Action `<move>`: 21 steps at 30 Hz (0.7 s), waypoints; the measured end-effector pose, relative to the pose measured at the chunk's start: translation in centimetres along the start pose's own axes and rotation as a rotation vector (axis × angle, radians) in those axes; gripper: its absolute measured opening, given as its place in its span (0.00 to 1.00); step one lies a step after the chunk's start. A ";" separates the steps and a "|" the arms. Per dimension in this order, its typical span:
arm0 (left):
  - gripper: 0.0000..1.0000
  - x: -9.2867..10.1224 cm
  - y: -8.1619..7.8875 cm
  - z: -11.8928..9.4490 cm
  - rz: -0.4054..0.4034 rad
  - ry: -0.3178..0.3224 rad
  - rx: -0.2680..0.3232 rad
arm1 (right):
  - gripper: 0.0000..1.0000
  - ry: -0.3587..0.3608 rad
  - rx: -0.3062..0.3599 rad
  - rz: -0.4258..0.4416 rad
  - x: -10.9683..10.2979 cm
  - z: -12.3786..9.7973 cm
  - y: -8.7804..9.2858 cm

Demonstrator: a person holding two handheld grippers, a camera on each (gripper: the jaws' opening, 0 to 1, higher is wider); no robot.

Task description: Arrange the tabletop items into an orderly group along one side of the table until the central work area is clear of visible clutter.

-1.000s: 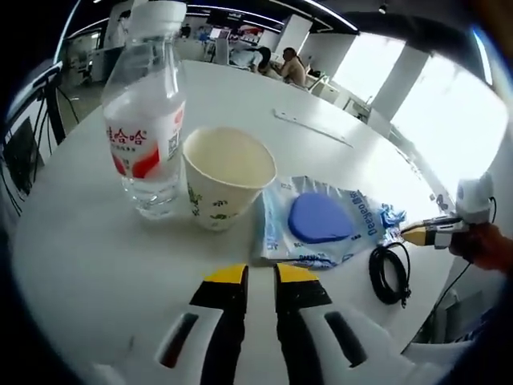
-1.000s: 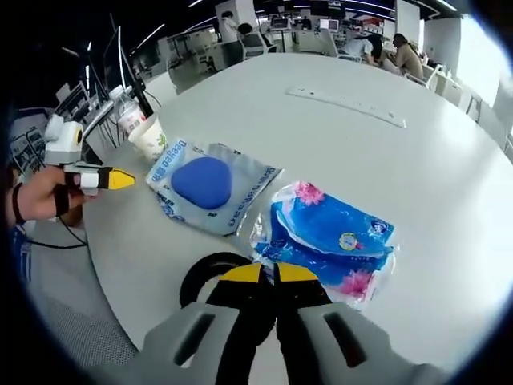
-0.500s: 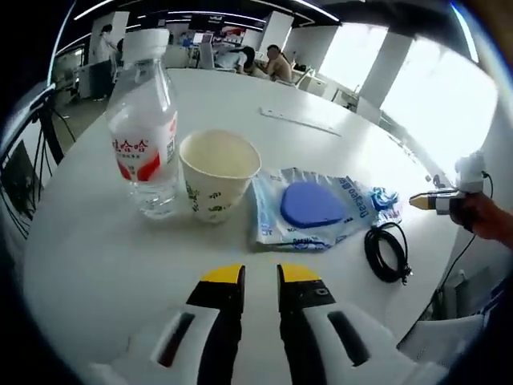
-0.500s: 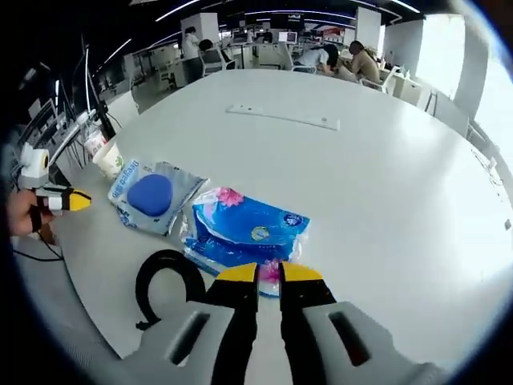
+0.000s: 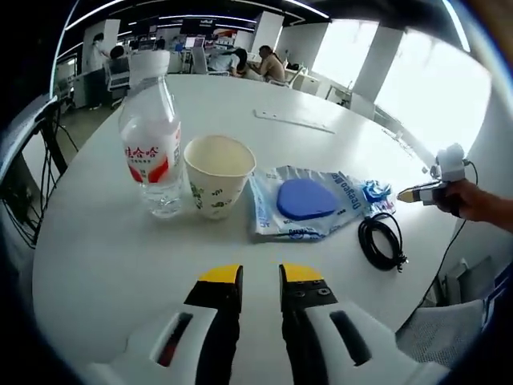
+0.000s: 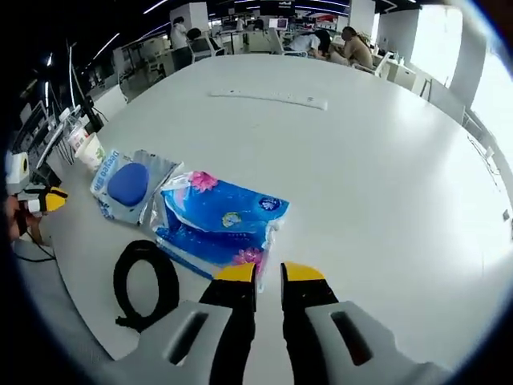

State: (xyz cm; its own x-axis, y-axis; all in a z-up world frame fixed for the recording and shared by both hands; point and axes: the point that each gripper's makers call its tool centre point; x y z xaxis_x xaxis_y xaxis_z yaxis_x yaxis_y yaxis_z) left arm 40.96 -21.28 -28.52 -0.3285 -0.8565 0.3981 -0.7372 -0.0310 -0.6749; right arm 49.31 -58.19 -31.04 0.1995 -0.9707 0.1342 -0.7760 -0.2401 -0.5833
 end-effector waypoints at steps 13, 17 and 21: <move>0.16 0.3 0.2 -1.5 0.001 -0.003 0.012 | 0.00 0.008 -0.035 0.063 0.1 1.1 -0.1; 0.16 0.1 0.4 -1.7 -0.004 -0.008 0.013 | 0.00 0.012 -0.033 0.075 0.2 1.3 -0.5; 0.16 -0.2 0.5 -1.8 -0.014 -0.012 0.014 | 0.00 0.019 -0.036 0.093 0.3 1.5 -0.6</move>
State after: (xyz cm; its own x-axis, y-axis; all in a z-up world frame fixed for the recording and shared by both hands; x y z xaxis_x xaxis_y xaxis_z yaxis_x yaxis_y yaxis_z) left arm 39.53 -20.21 -27.79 -0.3116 -0.8619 0.4001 -0.7334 -0.0496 -0.6780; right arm 50.76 -58.29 -31.80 0.1149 -0.9887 0.0960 -0.8116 -0.1491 -0.5648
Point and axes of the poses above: the point that each gripper's makers call its tool centre point, and the gripper's own axes: z roughly forward along the fingers, x roughly to its right, y roughly out of its underside, and after that the axes turned 12 degrees about y, right-handed
